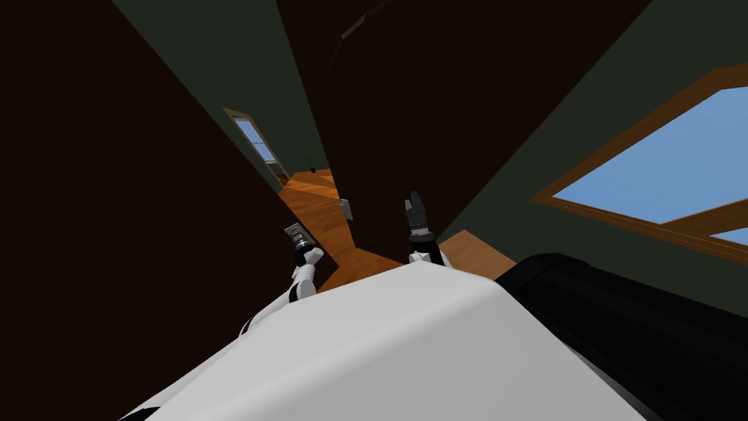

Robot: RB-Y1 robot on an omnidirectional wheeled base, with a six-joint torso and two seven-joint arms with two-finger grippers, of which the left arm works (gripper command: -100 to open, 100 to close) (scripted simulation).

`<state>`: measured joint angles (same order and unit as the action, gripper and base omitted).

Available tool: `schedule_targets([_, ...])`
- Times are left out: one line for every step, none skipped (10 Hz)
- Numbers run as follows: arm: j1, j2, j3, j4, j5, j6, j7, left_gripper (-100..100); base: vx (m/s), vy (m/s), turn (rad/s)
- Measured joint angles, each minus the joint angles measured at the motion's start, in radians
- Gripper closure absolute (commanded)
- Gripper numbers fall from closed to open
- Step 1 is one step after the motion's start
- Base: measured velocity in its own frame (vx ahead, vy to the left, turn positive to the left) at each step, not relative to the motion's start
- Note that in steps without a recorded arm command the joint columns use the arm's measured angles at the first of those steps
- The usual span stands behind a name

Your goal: Push the door open

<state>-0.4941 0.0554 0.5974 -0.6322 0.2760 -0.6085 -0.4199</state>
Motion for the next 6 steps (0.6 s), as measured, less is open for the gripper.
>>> schedule_targets([0.008,-0.003,0.017,-0.023,0.006,0.002,-0.011,100,0.052,0.072,-0.182])
schedule_targets([-0.006,-0.001,0.047,-0.013,0.018,-0.005,-0.035,100,0.075,0.081,-0.209])
schedule_targets([-0.016,0.001,0.075,0.001,0.029,-0.025,-0.058,100,0.052,0.071,-0.088])
schedule_targets([-0.015,-0.004,0.093,-0.018,0.035,-0.023,-0.074,100,0.051,0.064,-0.124])
schedule_targets([-0.049,0.027,0.113,0.053,0.043,-0.054,-0.077,100,0.048,0.047,-0.075])
schedule_targets([-0.050,0.031,0.124,0.059,0.046,-0.063,-0.081,100,0.027,0.018,-0.013])
